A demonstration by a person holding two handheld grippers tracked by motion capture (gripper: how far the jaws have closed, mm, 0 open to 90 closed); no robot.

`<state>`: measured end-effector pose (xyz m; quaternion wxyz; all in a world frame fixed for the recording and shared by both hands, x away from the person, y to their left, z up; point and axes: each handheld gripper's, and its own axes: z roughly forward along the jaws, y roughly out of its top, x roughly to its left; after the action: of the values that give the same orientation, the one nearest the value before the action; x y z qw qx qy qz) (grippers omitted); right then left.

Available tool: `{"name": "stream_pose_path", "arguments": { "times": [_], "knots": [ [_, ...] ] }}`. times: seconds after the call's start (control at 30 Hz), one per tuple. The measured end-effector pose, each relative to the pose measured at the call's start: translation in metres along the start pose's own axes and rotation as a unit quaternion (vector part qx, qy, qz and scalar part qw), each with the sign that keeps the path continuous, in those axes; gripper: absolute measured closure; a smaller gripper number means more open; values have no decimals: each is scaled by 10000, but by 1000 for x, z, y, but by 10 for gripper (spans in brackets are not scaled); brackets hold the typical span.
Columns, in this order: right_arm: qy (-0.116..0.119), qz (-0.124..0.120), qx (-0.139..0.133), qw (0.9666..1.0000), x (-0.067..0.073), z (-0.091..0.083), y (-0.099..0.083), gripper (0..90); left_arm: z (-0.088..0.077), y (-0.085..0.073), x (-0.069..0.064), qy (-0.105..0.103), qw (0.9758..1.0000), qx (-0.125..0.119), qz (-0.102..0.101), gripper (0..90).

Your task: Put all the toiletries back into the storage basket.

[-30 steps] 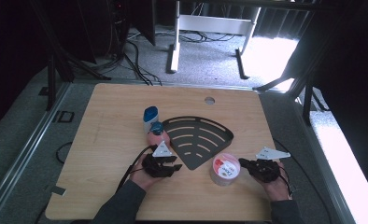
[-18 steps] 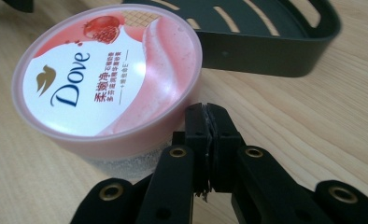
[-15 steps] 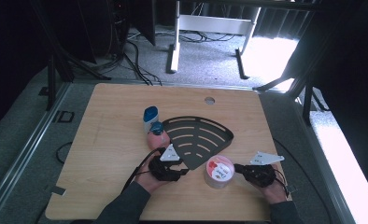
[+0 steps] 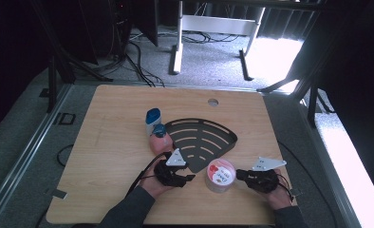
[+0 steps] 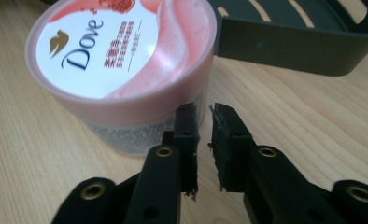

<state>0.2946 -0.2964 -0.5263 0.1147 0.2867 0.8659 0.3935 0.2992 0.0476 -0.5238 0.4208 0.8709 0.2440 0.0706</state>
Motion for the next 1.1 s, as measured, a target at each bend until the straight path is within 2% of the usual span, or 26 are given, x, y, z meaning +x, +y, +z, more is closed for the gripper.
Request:
{"name": "stream_pose_path", "arguments": {
  "times": [0.2, 0.27, 0.4, 0.57, 0.73, 0.83, 1.0, 1.1],
  "knots": [
    [51, -31, 30, 10000, -1, -1, -3, 736, 2, 0, -3, 23, 10000, -1, 67, 482],
    [115, -148, 37, 9998, 0, -1, -4, 696, 7, -1, -7, -11, 9999, 27, 125, 473],
    [212, -167, 44, 9996, -1, -2, -7, 633, 12, -1, -9, -31, 9999, -5, 161, 440],
    [349, -303, 126, 9989, 1, -3, -9, 543, 19, 1, -13, -129, 9996, 13, 244, 407],
    [482, -438, 90, 9978, 5, -3, -7, 467, 25, 4, -17, -245, 9991, 21, 345, 388],
    [541, -494, 39, 9973, 7, -2, -5, 435, 29, 6, -20, -377, 9987, 11, 350, 404],
    [636, -623, 70, 9960, 11, 1, -5, 392, 36, 8, -25, -448, 9975, 37, 554, 394],
    [663, -654, 53, 9956, 13, 5, -3, 367, 39, 9, -26, -480, 9972, -19, 579, 380]
  ]
}}
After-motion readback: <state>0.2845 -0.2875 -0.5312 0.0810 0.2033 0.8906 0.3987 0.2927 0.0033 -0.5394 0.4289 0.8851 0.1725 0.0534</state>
